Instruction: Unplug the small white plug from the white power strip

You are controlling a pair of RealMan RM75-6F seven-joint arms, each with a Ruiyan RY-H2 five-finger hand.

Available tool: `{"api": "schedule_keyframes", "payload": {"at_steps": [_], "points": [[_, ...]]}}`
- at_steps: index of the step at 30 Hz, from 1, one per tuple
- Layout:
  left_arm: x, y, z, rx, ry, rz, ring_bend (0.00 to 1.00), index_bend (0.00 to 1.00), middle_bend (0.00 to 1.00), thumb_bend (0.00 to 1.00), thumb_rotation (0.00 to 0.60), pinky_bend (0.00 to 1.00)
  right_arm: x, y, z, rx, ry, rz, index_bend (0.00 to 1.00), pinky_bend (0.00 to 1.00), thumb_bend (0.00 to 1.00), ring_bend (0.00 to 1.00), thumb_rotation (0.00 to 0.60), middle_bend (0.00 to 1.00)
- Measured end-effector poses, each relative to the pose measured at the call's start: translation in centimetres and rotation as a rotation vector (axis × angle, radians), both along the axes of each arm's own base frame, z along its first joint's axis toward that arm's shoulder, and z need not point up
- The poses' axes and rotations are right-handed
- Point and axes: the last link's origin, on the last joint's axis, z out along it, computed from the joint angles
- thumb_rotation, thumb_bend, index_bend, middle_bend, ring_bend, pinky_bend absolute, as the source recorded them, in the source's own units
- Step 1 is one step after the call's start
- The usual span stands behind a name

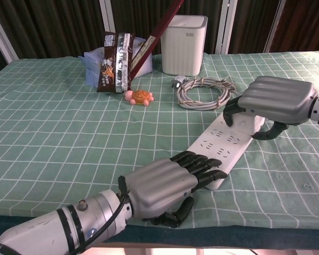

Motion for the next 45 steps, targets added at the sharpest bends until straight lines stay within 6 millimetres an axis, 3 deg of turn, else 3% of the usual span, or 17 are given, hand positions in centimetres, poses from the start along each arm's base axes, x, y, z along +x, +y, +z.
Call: {"api": "schedule_keyframes", "payload": {"at_steps": [17, 29, 45], "points": [[0.0, 0.0, 0.1, 0.003, 0.001, -0.006, 0.0, 0.0, 0.0, 0.76, 0.539, 0.08, -0.5, 0.2, 0.2, 0.049, -0.168, -0.072, 0.97, 0.69, 0.55, 0.63, 0.6, 0.67], [0.4, -0.1, 0.4, 0.01, -0.01, -0.017, 0.0, 0.0, 0.0, 0.76, 0.542, 0.08, -1.0, -0.2, 0.3, -0.001, -0.135, -0.013, 0.97, 0.69, 0.55, 0.63, 0.6, 0.67], [0.7, 0.0, 1.0, 0.019, -0.022, -0.019, 0.0, 0.0, 0.0, 0.76, 0.535, 0.08, -1.1, -0.1, 1.1, -0.004, -0.318, 0.023, 0.97, 0.69, 0.55, 0.63, 0.6, 0.67]]}}
